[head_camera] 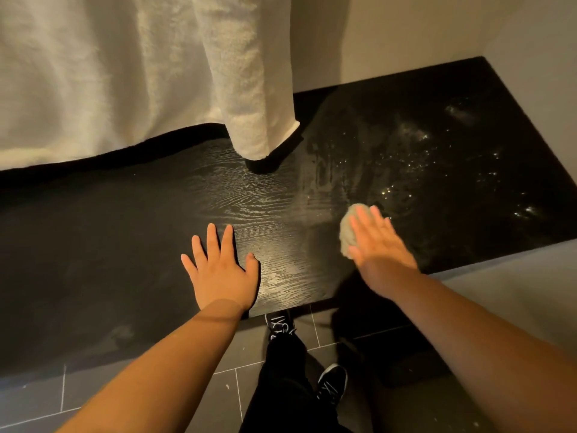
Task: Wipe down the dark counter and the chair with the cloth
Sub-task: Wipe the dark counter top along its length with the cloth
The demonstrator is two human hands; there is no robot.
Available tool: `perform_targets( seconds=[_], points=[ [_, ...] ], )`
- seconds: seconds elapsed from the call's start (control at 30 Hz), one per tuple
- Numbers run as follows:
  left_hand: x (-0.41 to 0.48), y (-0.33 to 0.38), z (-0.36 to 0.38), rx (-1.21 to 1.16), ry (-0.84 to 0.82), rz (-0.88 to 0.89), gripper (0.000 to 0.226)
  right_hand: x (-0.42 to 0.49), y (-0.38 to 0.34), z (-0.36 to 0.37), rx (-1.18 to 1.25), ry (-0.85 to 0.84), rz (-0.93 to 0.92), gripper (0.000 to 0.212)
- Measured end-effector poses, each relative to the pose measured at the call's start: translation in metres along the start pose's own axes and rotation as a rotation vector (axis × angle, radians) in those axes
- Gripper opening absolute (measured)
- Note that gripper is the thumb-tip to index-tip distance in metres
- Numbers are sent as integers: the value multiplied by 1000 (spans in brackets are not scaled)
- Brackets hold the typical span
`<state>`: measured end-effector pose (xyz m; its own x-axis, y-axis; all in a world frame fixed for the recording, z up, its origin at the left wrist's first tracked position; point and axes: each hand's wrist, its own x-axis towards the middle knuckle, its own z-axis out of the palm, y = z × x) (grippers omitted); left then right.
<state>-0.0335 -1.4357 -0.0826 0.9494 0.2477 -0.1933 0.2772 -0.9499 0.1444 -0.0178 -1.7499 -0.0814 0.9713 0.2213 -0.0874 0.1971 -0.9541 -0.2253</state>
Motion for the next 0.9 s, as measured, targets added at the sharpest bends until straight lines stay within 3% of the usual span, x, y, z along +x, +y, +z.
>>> perform_targets(
  seconds=[0.13,0.3,0.37,0.5,0.6,0.7,0.8,0.9],
  points=[
    [1,0,-1,7,-2,10,76,-2,7,2,51,14,199,64],
    [-1,0,-3,0,-4,13,79,-26,-32,13,-36,-122,-172,64],
    [0,0,-4,-7,4,14,79,-22,-14,6,-63,-109,-202,65],
    [0,3,-4,-6,-2,11,78,-13,19,1,-26,-38,84,70],
    [-1,2,-3,0,-2,11,77,-7,-6,-6,52,24,230,64],
    [0,1,-3,8,-6,16,77,-17,-50,2,20,54,41,61],
    [0,2,-2,8,3,18,78,-31,-54,17,8,-53,-194,63],
    [0,0,0,-1,8,16,77,-24,-17,13,-74,-53,-198,69]
  ],
)
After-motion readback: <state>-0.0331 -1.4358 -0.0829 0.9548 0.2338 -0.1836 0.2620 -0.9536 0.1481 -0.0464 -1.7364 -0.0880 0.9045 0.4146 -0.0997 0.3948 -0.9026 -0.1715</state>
